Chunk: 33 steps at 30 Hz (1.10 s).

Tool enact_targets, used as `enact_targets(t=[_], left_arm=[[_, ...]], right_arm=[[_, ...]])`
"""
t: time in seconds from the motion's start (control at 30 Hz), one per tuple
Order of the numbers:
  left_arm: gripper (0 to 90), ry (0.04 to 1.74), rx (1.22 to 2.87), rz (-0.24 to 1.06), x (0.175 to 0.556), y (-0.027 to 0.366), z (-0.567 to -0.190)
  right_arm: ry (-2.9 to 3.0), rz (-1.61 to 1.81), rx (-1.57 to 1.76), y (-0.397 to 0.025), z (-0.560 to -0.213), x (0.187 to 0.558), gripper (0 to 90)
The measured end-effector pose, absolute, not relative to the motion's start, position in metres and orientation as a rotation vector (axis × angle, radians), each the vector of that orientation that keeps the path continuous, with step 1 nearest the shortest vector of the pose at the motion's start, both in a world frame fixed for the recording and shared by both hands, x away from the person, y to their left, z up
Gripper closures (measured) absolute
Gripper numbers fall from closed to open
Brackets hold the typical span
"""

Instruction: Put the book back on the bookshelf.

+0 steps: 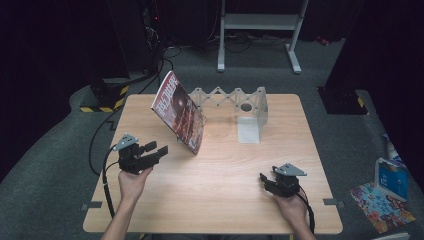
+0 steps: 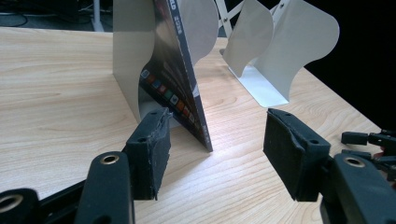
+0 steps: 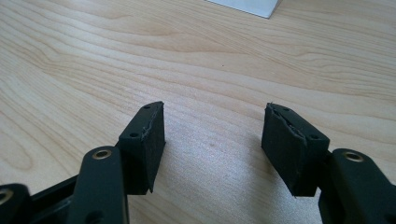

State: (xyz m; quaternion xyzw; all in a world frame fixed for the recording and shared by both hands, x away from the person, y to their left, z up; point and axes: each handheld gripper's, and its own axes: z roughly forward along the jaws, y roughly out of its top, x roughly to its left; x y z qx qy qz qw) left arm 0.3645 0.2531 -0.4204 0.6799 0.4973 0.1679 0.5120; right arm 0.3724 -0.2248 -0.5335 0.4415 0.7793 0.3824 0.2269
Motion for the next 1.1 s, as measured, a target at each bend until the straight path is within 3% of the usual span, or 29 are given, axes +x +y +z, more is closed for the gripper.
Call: enact_targets(t=[1.1], left_arm=[[41.5,1.198,1.706,0.397,0.361,0.235,-0.445]], right_arm=[[2.147,1.053,1.218,-0.225,-0.533,0.372,39.5]])
